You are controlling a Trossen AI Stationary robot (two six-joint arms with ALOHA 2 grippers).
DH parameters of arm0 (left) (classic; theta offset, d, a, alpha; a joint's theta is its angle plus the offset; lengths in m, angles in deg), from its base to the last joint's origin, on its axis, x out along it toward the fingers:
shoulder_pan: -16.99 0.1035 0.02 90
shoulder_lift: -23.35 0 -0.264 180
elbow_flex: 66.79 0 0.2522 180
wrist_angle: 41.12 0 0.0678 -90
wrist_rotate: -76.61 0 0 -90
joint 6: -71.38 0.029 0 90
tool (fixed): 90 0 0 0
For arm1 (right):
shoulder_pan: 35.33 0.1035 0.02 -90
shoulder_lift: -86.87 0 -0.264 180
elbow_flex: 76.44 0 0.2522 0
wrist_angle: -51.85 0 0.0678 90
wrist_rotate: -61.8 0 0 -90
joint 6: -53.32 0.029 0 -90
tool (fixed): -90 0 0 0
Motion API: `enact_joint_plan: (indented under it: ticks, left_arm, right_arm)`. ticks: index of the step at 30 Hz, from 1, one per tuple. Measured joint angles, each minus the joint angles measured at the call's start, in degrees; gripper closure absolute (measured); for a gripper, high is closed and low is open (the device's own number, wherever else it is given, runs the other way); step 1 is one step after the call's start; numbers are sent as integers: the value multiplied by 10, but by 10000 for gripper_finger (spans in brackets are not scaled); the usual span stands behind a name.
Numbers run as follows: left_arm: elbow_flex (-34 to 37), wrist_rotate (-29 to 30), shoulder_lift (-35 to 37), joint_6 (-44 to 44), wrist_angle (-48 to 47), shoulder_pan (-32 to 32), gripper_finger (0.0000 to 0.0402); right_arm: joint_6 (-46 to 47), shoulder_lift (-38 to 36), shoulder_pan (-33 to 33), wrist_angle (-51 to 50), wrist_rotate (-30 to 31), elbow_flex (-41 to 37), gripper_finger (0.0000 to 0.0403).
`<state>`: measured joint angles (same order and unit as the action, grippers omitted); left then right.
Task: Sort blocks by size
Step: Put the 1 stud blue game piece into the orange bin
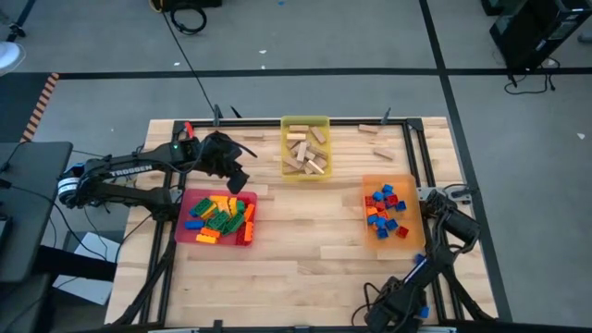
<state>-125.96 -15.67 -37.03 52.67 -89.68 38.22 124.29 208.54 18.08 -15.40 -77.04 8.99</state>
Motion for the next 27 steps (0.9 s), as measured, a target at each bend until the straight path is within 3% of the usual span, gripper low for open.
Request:
enact_joint_plan:
  ticks: [7, 11, 15, 18, 22, 27]
  left_arm:
    - [0, 0, 0, 2, 8, 0, 163]
    - [0, 0, 0, 3, 17, 0, 163]
    - [0, 0, 0, 0, 23, 0, 163]
    - [0, 1, 0, 0, 26, 0, 163]
    - [0, 8, 0, 0, 45, 0, 163]
    - [0, 9, 0, 0, 77, 0, 163]
  right_arm:
    - [10, 0, 8, -5, -7, -7, 247]
    - [38, -5, 6, -7, 8, -7, 251]
    - [102, -35, 1, -9, 71, -7, 251]
    - [183, -76, 1, -11, 157, -2, 251]
    - [288, -148, 1, -8, 316, 4, 251]
    - [404, -245, 6, -45, 585, 4, 251]
